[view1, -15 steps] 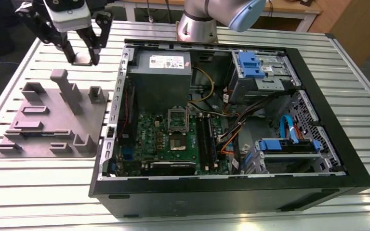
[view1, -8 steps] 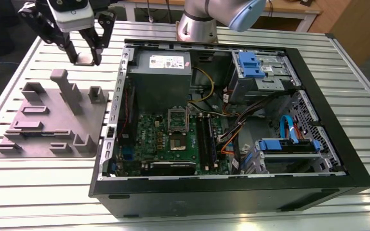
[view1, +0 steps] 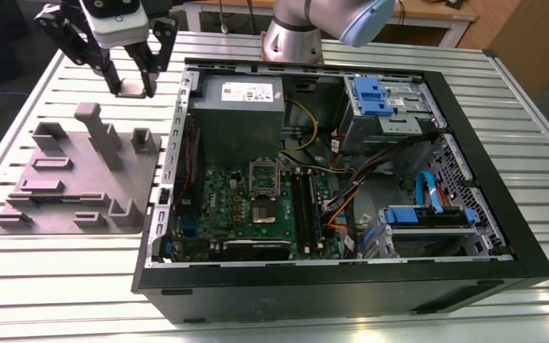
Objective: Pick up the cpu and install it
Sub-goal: 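Pick up the cpu and move it towards the insertion slot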
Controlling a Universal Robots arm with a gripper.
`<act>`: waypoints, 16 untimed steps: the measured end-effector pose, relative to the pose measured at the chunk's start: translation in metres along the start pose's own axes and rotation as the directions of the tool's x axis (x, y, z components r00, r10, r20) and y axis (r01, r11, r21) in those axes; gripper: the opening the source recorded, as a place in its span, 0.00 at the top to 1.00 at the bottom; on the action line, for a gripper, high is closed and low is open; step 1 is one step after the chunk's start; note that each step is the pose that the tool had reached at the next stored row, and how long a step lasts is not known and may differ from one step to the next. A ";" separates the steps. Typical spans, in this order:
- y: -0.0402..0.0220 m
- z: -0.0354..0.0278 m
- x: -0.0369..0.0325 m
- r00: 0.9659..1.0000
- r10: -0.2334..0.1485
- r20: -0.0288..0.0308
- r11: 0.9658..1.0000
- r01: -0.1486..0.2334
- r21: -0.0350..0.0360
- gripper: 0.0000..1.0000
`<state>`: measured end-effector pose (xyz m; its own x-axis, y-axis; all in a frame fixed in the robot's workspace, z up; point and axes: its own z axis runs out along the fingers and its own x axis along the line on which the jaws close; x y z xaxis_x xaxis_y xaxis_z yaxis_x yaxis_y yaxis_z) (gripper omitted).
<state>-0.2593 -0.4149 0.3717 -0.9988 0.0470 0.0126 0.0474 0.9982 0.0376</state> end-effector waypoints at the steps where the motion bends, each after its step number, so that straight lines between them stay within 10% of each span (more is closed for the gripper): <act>1: 0.0001 0.0000 -0.0014 1.000 0.000 0.000 1.000 0.000 0.000 0.53; 16: 0.0006 0.0000 -0.0139 1.000 0.000 0.000 1.000 0.000 0.000 0.53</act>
<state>-0.2454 -0.4149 0.3716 -0.9988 0.0469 0.0125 0.0474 0.9982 0.0376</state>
